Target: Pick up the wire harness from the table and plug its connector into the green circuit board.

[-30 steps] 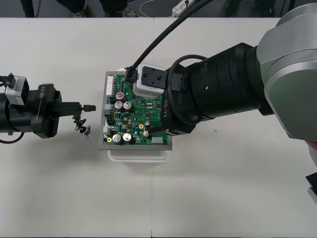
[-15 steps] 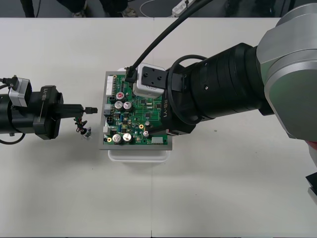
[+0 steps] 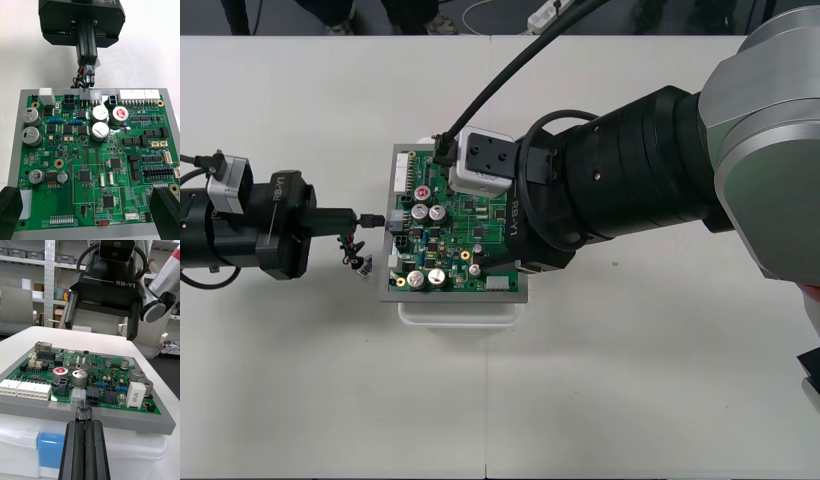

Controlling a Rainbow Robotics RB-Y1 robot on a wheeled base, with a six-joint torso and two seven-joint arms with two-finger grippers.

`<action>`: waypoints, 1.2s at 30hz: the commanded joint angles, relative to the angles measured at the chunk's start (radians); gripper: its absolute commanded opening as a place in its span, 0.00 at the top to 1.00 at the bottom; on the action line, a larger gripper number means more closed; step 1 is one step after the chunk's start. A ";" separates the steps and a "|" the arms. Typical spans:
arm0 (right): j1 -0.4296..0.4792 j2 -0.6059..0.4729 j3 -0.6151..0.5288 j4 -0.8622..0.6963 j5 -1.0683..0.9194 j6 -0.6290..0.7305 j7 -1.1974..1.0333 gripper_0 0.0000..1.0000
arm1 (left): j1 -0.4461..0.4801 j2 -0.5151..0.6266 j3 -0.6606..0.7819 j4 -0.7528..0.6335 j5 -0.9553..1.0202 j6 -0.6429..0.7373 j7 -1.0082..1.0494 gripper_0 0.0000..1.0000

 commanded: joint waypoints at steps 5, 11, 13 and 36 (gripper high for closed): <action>-0.027 0.014 -0.033 -0.007 -0.011 -0.004 0.027 0.01 | -0.049 -0.014 -0.029 -0.034 -0.003 -0.033 0.037 1.00; -0.027 0.014 -0.033 -0.007 -0.013 -0.004 0.031 0.01 | -0.049 -0.014 -0.029 -0.038 -0.014 -0.033 0.032 1.00; -0.027 0.014 -0.033 -0.007 -0.014 -0.004 0.029 0.01 | -0.047 -0.012 -0.029 -0.040 -0.014 -0.033 0.032 1.00; -0.027 0.014 -0.033 -0.007 -0.024 -0.004 0.031 0.01 | -0.046 -0.010 -0.029 -0.048 -0.023 -0.033 0.023 1.00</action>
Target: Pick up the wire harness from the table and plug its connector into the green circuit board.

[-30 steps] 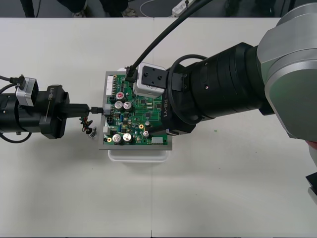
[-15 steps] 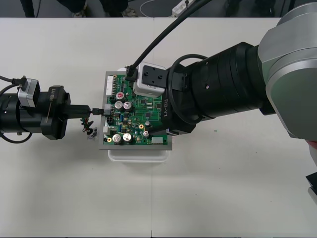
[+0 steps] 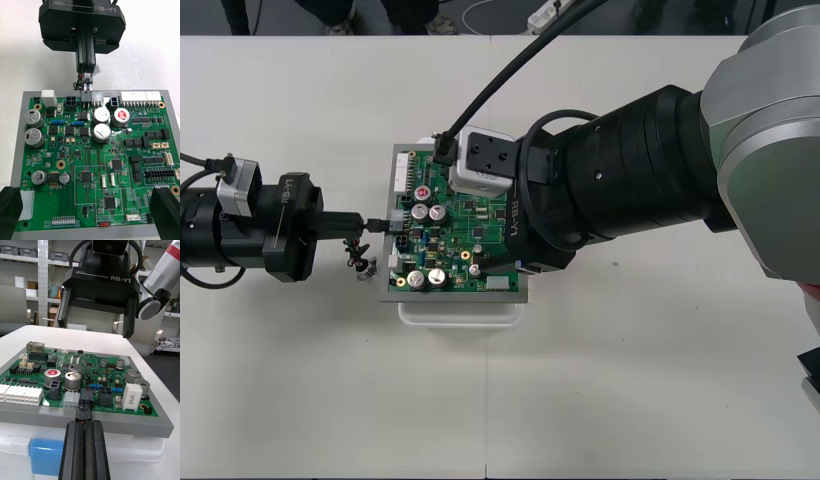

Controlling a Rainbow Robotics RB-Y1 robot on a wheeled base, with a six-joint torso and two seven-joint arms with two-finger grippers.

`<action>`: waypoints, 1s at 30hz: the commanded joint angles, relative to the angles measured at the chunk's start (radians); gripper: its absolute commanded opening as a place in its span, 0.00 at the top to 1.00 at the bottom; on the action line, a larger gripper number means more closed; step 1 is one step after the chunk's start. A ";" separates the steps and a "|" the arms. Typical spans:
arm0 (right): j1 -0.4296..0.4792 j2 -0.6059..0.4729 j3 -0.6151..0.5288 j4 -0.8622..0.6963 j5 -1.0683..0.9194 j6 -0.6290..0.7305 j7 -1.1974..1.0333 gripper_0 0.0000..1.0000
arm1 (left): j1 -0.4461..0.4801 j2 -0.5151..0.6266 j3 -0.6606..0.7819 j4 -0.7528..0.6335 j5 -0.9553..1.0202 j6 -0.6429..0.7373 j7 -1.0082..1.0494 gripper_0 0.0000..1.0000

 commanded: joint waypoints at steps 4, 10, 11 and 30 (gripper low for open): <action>-0.027 0.014 -0.029 -0.007 -0.011 -0.004 0.029 0.01 | -0.038 -0.010 -0.010 -0.033 -0.008 -0.033 0.023 1.00; -0.027 0.014 -0.030 -0.007 -0.015 -0.004 0.031 0.01 | -0.038 -0.009 -0.009 -0.033 -0.008 -0.033 0.023 1.00; -0.027 0.014 -0.030 -0.007 -0.017 -0.004 0.029 0.01 | -0.038 -0.009 -0.010 -0.033 -0.007 -0.033 0.021 1.00; -0.027 0.014 -0.030 -0.007 -0.018 -0.004 0.031 0.01 | -0.038 -0.010 -0.010 -0.040 0.003 -0.033 -0.005 1.00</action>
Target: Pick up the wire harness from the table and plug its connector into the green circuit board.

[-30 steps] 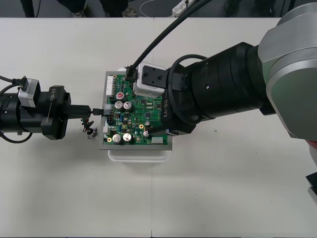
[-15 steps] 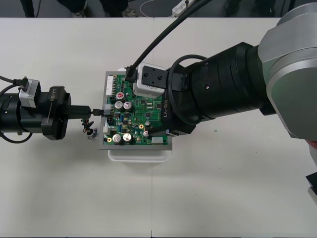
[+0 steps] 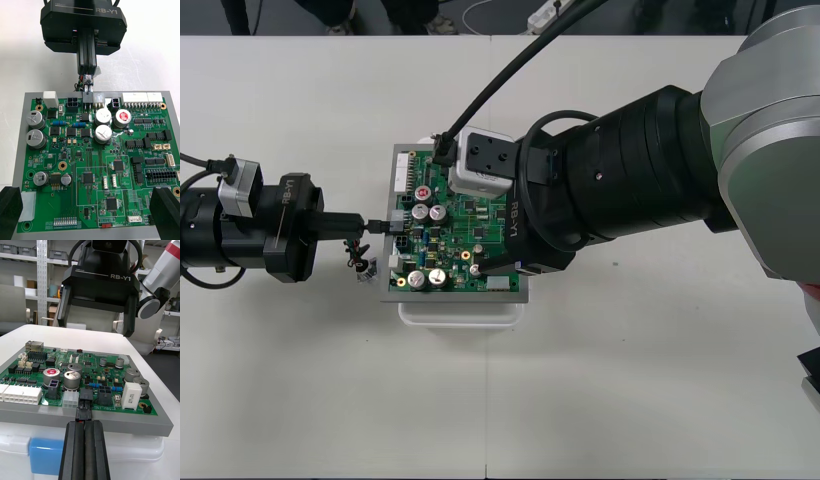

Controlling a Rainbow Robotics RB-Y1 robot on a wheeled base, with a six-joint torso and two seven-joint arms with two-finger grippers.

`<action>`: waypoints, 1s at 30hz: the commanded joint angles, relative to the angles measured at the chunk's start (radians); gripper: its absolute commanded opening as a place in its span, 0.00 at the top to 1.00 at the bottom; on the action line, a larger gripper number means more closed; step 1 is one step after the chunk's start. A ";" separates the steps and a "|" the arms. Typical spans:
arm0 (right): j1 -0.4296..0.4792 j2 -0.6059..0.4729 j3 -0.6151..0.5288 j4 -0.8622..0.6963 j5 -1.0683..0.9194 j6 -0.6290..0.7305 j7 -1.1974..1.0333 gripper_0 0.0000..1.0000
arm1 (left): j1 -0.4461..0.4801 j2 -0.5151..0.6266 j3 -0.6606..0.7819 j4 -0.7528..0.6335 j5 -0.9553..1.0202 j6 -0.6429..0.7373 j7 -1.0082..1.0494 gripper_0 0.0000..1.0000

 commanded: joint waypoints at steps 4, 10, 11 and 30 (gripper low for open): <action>-0.027 0.016 -0.030 -0.007 -0.012 -0.004 0.029 0.01 | -0.038 -0.010 -0.015 -0.040 0.010 -0.033 -0.012 1.00; -0.027 0.014 -0.030 -0.007 -0.012 -0.004 0.029 0.01 | -0.036 -0.013 -0.013 -0.043 0.010 -0.033 -0.020 1.00; -0.027 0.016 -0.030 -0.007 -0.012 -0.004 0.029 0.01 | -0.038 -0.013 -0.015 -0.044 0.010 -0.033 -0.021 1.00; -0.027 0.016 -0.030 -0.009 -0.016 -0.004 0.030 0.01 | -0.042 -0.030 -0.016 -0.053 0.001 -0.033 -0.060 1.00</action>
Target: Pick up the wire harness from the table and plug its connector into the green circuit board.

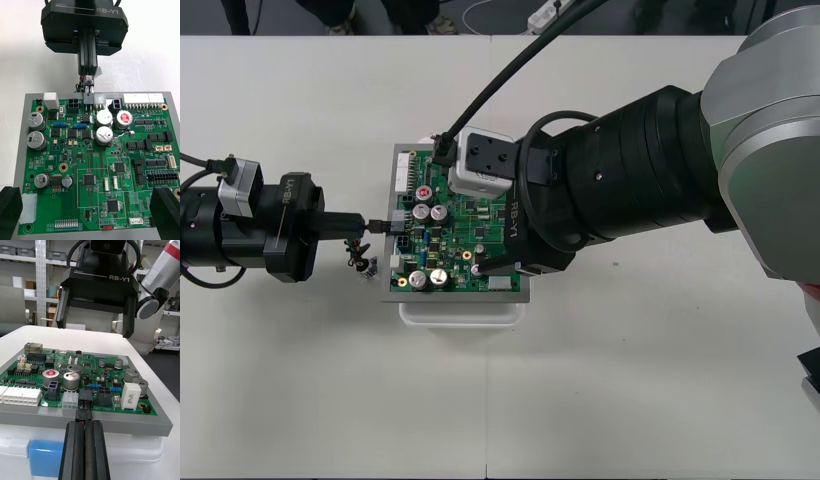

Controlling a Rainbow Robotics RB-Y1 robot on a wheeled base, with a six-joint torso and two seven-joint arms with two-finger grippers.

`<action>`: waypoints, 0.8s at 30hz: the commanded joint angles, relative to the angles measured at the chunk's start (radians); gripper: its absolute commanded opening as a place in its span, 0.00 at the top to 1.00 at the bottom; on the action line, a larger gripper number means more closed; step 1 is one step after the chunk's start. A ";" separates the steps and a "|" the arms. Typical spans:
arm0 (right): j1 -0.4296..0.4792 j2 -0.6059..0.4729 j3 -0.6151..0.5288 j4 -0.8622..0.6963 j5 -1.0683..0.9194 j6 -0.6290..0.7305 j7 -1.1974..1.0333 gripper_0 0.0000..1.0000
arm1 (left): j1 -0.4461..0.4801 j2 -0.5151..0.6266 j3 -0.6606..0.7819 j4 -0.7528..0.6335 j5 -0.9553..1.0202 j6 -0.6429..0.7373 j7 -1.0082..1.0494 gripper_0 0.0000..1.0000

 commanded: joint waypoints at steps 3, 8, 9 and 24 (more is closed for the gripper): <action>-0.027 0.017 -0.030 -0.011 -0.014 -0.004 0.030 0.00 | -0.042 -0.030 -0.018 -0.045 -0.005 -0.033 -0.071 1.00; -0.027 0.016 -0.030 -0.011 -0.017 -0.004 0.030 0.01 | -0.044 -0.038 -0.018 -0.048 -0.015 -0.033 -0.080 1.00; -0.027 0.016 -0.030 -0.014 -0.017 -0.004 0.029 0.01 | -0.044 -0.039 -0.016 -0.048 -0.016 -0.033 -0.080 1.00; -0.025 0.019 -0.030 -0.017 -0.023 -0.004 0.029 0.01 | -0.058 -0.062 -0.016 -0.048 -0.019 -0.033 -0.057 1.00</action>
